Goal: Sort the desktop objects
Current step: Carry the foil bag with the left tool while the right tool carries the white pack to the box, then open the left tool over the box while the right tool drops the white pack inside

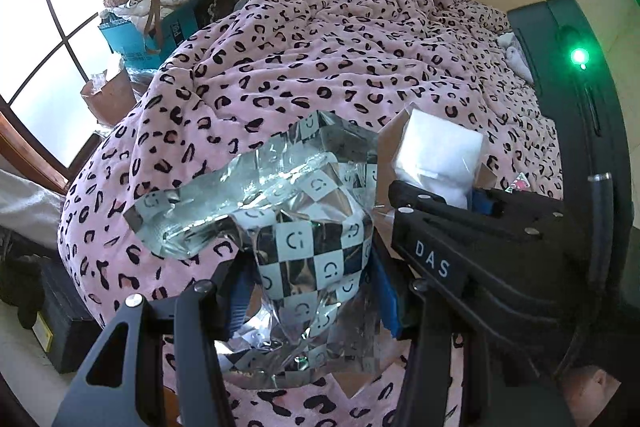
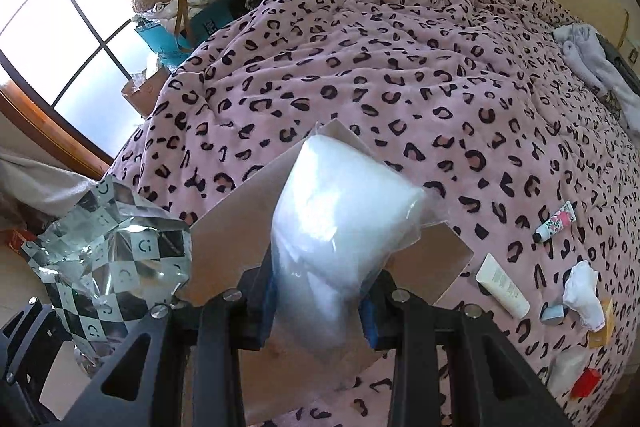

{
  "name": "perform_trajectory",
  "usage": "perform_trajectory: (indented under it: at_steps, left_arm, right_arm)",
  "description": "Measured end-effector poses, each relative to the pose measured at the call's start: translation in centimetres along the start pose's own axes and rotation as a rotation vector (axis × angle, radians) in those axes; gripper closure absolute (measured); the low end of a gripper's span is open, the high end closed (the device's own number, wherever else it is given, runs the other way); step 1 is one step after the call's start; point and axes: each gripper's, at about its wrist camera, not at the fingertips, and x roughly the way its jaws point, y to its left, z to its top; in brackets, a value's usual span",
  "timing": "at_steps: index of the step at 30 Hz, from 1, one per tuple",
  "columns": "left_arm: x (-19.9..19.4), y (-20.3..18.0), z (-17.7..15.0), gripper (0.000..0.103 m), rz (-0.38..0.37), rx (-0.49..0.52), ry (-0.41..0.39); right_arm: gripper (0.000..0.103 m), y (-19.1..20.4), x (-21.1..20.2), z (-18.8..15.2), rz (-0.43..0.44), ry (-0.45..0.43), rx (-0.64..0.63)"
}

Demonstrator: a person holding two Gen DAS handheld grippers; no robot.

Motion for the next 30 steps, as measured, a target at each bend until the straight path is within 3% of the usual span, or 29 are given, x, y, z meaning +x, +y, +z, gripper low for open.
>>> perform_trajectory:
  at_steps: [13, 21, 30]
  left_arm:
    - [-0.6, 0.2, 0.2, 0.047, -0.017, 0.010, -0.004]
    - [-2.0, -0.2, 0.6, 0.045, -0.014, 0.022, -0.048]
    - [-1.5, 0.2, 0.2, 0.042, -0.017, 0.003, -0.025]
  right_arm:
    - [0.060, -0.6, 0.2, 0.2, 0.010, 0.049, 0.039]
    - [0.058, -1.5, 0.2, 0.6, 0.034, 0.105, 0.092]
    - [0.058, -1.2, 0.7, 0.4, 0.016, 0.135, 0.087]
